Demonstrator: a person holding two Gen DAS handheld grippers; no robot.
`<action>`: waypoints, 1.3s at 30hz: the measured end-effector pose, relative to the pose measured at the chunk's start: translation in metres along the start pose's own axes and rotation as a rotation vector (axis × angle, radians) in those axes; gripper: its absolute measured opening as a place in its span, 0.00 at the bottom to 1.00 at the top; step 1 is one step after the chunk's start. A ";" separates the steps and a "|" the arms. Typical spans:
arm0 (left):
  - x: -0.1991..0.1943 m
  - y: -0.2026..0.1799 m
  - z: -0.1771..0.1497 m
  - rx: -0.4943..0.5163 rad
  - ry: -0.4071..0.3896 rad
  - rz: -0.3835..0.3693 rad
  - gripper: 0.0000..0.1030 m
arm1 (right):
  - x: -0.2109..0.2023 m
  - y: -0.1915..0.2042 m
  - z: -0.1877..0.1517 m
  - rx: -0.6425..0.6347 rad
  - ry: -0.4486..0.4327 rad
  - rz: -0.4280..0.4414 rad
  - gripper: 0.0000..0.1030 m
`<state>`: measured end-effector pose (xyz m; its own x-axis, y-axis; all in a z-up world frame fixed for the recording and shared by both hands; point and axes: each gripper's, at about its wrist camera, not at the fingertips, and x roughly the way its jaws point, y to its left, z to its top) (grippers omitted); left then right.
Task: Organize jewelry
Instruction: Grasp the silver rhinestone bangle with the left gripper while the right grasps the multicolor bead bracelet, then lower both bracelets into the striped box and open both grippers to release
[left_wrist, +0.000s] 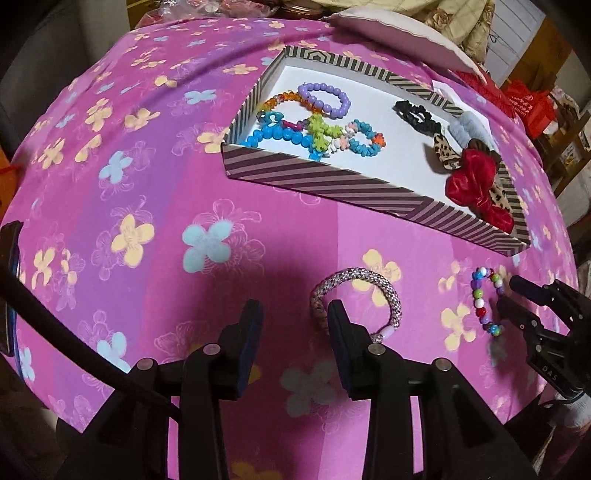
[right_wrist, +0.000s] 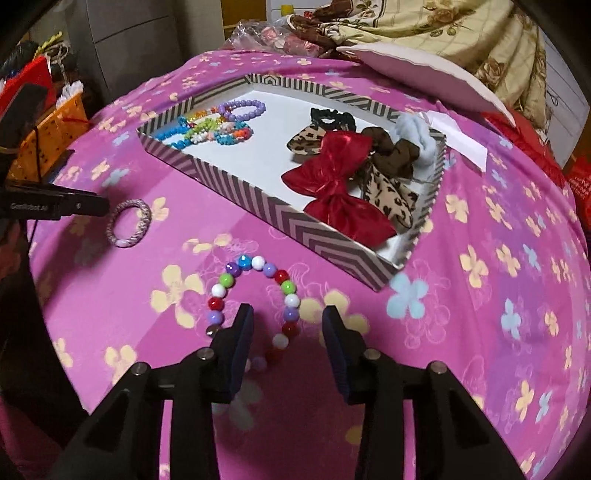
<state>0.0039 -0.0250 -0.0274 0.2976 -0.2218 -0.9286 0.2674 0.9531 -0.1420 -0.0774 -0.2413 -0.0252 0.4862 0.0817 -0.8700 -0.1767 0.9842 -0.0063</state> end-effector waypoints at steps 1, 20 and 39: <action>0.002 0.000 0.000 0.003 0.001 0.003 0.39 | 0.003 0.000 0.001 -0.002 0.000 -0.002 0.35; -0.002 -0.021 0.009 0.080 -0.044 -0.001 0.10 | -0.025 0.012 0.020 -0.066 -0.099 0.018 0.09; -0.043 -0.039 0.061 0.041 -0.143 -0.040 0.10 | -0.065 0.019 0.127 -0.104 -0.228 0.032 0.09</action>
<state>0.0368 -0.0648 0.0388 0.4128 -0.2892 -0.8637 0.3176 0.9344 -0.1611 -0.0042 -0.2082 0.0940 0.6571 0.1574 -0.7372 -0.2762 0.9602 -0.0412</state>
